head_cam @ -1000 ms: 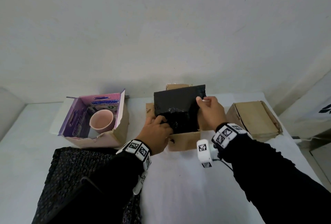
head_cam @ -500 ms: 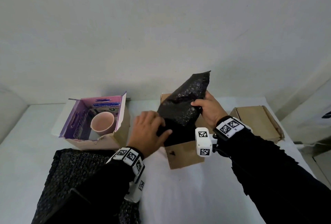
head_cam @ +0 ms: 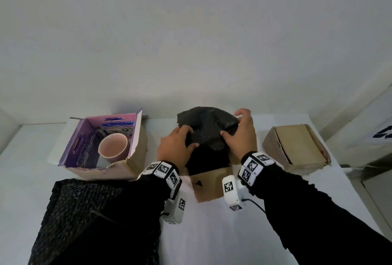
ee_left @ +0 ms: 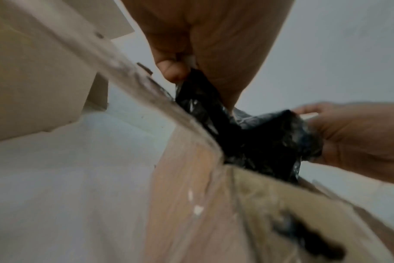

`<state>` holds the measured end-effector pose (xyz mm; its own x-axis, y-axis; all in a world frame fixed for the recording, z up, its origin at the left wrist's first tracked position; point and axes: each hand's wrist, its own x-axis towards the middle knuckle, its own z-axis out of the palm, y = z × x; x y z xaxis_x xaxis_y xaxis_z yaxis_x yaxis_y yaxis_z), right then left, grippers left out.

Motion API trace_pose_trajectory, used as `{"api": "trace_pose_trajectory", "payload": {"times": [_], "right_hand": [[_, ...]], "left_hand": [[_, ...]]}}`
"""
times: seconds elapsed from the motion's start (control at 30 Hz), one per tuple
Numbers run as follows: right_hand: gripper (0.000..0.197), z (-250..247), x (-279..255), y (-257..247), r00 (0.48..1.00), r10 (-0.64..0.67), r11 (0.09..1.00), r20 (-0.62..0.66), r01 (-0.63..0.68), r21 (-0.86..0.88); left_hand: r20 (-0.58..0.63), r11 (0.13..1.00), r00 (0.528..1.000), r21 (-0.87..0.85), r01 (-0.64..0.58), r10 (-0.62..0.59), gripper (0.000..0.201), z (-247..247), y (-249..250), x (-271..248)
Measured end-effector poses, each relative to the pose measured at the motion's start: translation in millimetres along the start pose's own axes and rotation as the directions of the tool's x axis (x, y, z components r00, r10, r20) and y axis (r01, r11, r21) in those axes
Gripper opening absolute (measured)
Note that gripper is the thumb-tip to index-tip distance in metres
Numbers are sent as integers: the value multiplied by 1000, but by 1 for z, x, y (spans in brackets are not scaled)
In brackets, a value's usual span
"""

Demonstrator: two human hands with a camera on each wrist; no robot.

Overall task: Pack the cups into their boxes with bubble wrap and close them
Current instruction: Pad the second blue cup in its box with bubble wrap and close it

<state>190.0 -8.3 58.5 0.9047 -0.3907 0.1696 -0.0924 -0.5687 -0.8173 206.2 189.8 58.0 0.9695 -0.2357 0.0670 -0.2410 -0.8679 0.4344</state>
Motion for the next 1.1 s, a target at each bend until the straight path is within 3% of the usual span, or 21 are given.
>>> {"api": "trace_pose_trajectory", "payload": {"times": [0.13, 0.27, 0.37, 0.5, 0.63, 0.7, 0.77, 0.8, 0.87, 1.0, 1.1], "right_hand": [[34, 7, -9, 13, 957, -223, 870, 186, 282, -405], [35, 13, -12, 16, 854, -391, 706, 342, 517, -485], [38, 19, -13, 17, 786, -436, 636, 439, 614, -468], [49, 23, -11, 15, 716, -349, 560, 605, 677, -478], [57, 24, -9, 11, 695, -271, 485, 666, 696, -529], [51, 26, -10, 8, 698, -250, 432, 671, 701, -568], [42, 27, -12, 5, 701, -211, 391, 682, 700, -598], [38, 28, -13, 4, 701, -193, 386, 687, 698, -603], [35, 27, -13, 4, 699, -185, 397, 691, 696, -598], [34, 26, -11, 8, 687, -212, 395, 695, 710, -582], [27, 28, -8, 6, 688, -209, 378, 695, 712, -591]], "left_hand": [[59, 972, 995, 219, -89, 78, 41, 6, -8, -6], [27, 866, 973, 451, -215, 227, 42, 9, -13, -5], [70, 830, 943, 457, -321, 326, 36, 14, -14, -3], [72, 831, 940, 449, -328, 333, 18, 22, -12, -4], [109, 769, 944, 555, -317, 311, 21, 23, -12, -2], [112, 779, 964, 570, -260, 240, 25, 19, -7, 1], [84, 800, 979, 565, -199, 185, 15, 18, -1, 4], [67, 817, 986, 553, -165, 154, 8, 16, 2, 5], [40, 850, 990, 509, -139, 138, 13, 17, 4, 7], [127, 790, 960, 547, -278, 249, 7, 16, 3, 6], [230, 749, 943, 573, -332, 241, 21, 13, 1, 9]]}}
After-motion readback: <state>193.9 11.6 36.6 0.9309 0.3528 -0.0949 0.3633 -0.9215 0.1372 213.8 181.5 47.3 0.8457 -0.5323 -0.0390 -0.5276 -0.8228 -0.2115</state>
